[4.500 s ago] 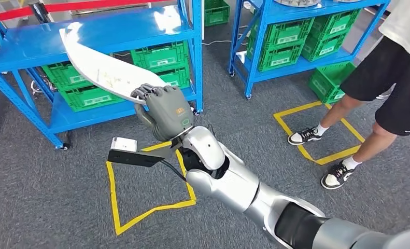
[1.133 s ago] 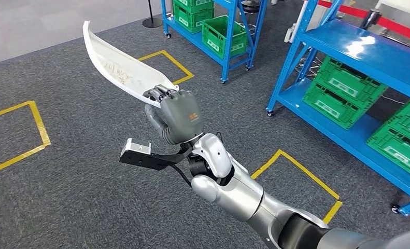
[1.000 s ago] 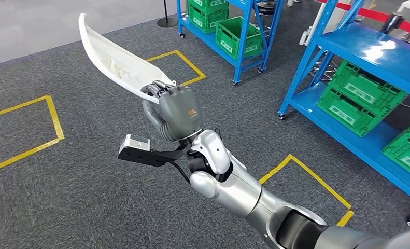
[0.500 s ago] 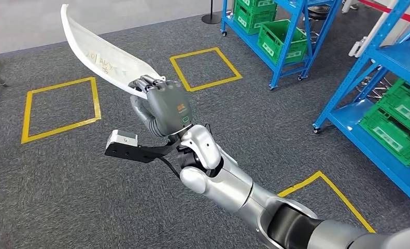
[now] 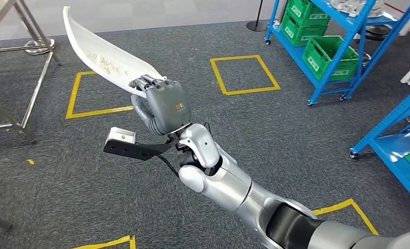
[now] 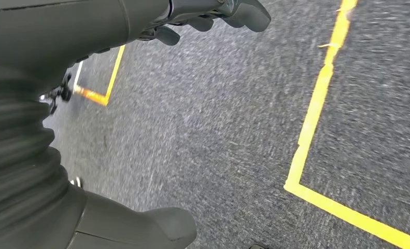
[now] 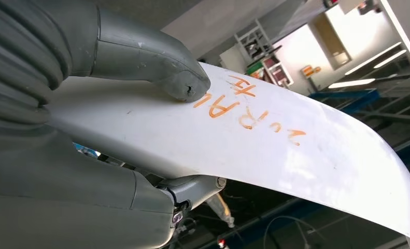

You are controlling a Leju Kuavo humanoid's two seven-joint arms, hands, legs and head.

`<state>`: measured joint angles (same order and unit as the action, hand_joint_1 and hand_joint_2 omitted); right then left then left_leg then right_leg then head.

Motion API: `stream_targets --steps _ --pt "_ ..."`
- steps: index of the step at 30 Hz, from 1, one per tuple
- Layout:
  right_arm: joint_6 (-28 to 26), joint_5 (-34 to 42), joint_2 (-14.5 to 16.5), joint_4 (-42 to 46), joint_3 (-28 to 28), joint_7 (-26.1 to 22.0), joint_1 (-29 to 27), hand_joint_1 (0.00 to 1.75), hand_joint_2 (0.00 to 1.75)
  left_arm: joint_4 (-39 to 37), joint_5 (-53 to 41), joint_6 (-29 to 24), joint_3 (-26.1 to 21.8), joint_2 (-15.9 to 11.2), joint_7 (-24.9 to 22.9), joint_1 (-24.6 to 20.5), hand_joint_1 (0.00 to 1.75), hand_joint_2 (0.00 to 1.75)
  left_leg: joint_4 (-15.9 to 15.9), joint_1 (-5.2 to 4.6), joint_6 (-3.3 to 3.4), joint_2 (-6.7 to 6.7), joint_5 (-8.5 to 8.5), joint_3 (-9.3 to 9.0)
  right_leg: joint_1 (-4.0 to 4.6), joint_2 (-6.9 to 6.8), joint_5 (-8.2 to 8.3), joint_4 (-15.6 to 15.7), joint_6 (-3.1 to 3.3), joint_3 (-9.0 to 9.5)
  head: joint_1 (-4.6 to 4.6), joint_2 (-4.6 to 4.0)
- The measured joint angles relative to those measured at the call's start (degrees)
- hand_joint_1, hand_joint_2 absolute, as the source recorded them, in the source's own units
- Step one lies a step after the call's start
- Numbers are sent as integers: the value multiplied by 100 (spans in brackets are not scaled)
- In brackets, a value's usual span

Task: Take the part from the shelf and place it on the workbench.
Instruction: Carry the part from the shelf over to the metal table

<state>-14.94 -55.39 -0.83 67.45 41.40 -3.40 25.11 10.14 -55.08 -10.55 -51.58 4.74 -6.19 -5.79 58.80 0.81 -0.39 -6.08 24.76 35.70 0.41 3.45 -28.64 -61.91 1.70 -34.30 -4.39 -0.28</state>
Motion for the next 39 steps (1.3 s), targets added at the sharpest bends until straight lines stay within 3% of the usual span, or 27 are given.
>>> stream_targets --steps 2,4,6,8,10,11,12,14,16,17,19,20,22,24,25,26,27,28,30,32,34,35,36,37,39 --pt "-1 -28 2 -4 0 38 5 175 175 -1 -4 -35 0 22 21 11 0 175 -12 23 -55 -134 -31 31 28 114 61 311 29 134 -10 0" --pt "-7 -77 16 -4 0 94 9 175 175 -2 -21 -65 0 26 48 45 0 175 -37 40 -118 -222 -60 62 26 -17 92 369 33 160 -23 0" --pt "-19 -128 35 5 0 119 -1 175 175 -3 -43 -73 0 32 67 62 0 175 119 4 -155 14 57 161 -5 -161 147 467 61 212 -6 0" --pt "-22 -169 30 13 0 140 -34 175 175 2 -53 -90 0 33 89 35 0 175 710 -26 -184 395 392 434 -13 -325 171 515 86 242 22 0" --pt "-6 -197 19 15 0 158 -81 175 175 7 -56 -123 0 29 119 7 0 175 1379 -12 -232 531 654 727 -14 -498 154 500 97 242 36 0" --pt "6 -213 18 15 0 160 -102 175 175 7 -54 -142 0 25 137 5 0 175 1496 -1 -258 554 652 769 -20 -580 139 487 94 242 37 0" --pt "21 -231 21 16 0 160 -114 175 175 8 -47 -159 0 19 156 8 0 175 1372 13 -282 585 543 689 -31 -658 119 467 81 242 38 0" --pt "55 -276 38 22 0 160 -121 175 175 9 -25 -180 0 3 198 13 0 175 644 25 -317 771 231 289 -50 -798 60 404 29 243 40 0" --pt "82 -322 55 35 1 164 -129 175 175 11 -21 -185 0 4 238 13 0 175 98 11 -261 939 82 -7 -35 -904 -1 333 -38 234 42 0" --pt "88 -346 58 56 1 168 -148 175 175 11 -32 -186 0 8 255 20 0 175 31 -3 -211 958 93 -36 -16 -950 -18 314 -69 235 41 0" --pt "99 -416 59 139 2 178 -221 175 175 11 -57 -197 0 14 293 54 0 175 44 -7 -113 825 79 -20 -14 -1026 -41 309 -119 255 36 0" --pt "110 -456 58 206 2 185 -270 175 175 11 -62 -213 0 24 323 72 0 175 39 0 -77 769 71 -16 -29 -968 -79 279 -153 257 36 0" --pt "140 -545 35 356 2 214 -376 175 175 13 -69 -248 0 44 389 76 0 175 26 24 -8 649 48 -7 -69 -678 -310 -56 -221 122 24 0" --pt "174 -632 -29 493 1 282 -531 175 175 15 -111 -265 1 58 416 56 0 175 26 31 32 516 35 10 -84 -420 -676 -801 -252 -228 13 0" --pt "187 -682 -67 557 -4 328 -631 175 175 15 -144 -263 1 64 410 52 0 175 28 30 42 437 30 16 -85 -384 -796 -1145 -255 -402 13 0" --pt "203 -741 -100 636 -15 374 -741 175 175 15 -181 -257 2 71 398 55 0 175 30 28 43 352 26 20 -85 -367 -804 -1314 -247 -500 13 0" --pt "221 -805 -125 723 -27 409 -844 175 175 15 -222 -248 4 78 387 61 0 175 31 27 38 268 21 22 -84 -350 -698 -1252 -230 -488 13 0" --pt "247 -870 -148 826 -39 435 -942 175 175 16 -268 -230 9 87 381 65 0 175 32 27 27 184 14 23 -84 -315 -505 -969 -206 -365 13 0" --pt "300 -969 -213 1071 -74 464 -1133 175 175 20 -378 -192 29 117 384 62 0 175 33 31 -8 28 -8 29 -80 -95 -135 -152 -156 20 16 0" --pt "321 -1009 -308 1302 -141 484 -1318 175 175 30 -470 -170 67 143 399 60 0 175 25 40 -65 -100 -40 53 -54 58 -6 274 -135 213 -1 0" --pt "325 -1015 -384 1465 -226 491 -1442 175 175 39 -515 -164 113 151 413 73 0 175 -17 45 -146 -211 -85 93 -38 -25 23 312 -103 211 -19 0" --pt "327 -1016 -407 1535 -262 490 -1476 175 175 39 -525 -162 135 155 415 81 0 175 -19 41 -178 -196 -88 115 -47 -91 53 340 -71 213 -20 0" --pt "327 -1016 -418 1596 -288 486 -1504 175 175 39 -531 -161 151 158 415 83 0 175 40 25 -200 -91 -34 160 -63 -158 84 373 -28 217 -8 0" --pt "327 -1016 -429 1650 -309 482 -1531 175 175 43 -535 -159 163 160 416 76 0 175 210 7 -213 74 89 245 -79 -232 112 408 9 220 5 0" --pt "326 -992 -467 1704 -336 441 -1586 175 175 53 -543 -154 175 161 434 48 0 175 898 -9 -234 428 500 523 -72 -391 127 427 53 210 27 0"
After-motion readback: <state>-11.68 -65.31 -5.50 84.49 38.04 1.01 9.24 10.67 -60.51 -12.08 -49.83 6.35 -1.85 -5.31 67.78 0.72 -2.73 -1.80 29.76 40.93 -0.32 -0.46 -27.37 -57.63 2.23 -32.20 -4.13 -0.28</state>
